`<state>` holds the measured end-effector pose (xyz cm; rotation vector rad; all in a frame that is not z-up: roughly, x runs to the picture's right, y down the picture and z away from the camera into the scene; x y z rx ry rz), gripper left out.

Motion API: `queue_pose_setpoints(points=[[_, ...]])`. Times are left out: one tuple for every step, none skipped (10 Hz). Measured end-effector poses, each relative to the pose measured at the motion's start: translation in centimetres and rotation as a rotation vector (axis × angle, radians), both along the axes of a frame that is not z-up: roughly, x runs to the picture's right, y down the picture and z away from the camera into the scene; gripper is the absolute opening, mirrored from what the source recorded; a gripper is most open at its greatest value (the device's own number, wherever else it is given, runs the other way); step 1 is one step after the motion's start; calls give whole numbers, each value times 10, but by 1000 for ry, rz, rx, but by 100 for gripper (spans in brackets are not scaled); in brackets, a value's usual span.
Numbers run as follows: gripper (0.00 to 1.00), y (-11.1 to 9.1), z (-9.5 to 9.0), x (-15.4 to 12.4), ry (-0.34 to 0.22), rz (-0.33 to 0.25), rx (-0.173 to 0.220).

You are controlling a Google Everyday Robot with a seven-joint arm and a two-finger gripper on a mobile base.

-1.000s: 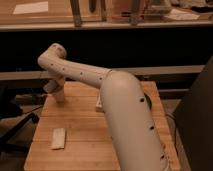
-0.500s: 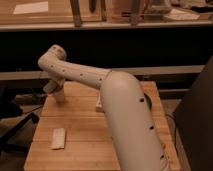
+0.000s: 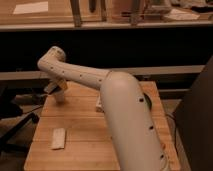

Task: Place the eraser in the ceramic cup

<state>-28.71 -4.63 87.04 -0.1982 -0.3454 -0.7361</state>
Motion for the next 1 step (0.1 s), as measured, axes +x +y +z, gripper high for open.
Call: queue_pose_setpoints(points=[[80, 1, 1, -1, -1, 1, 1]])
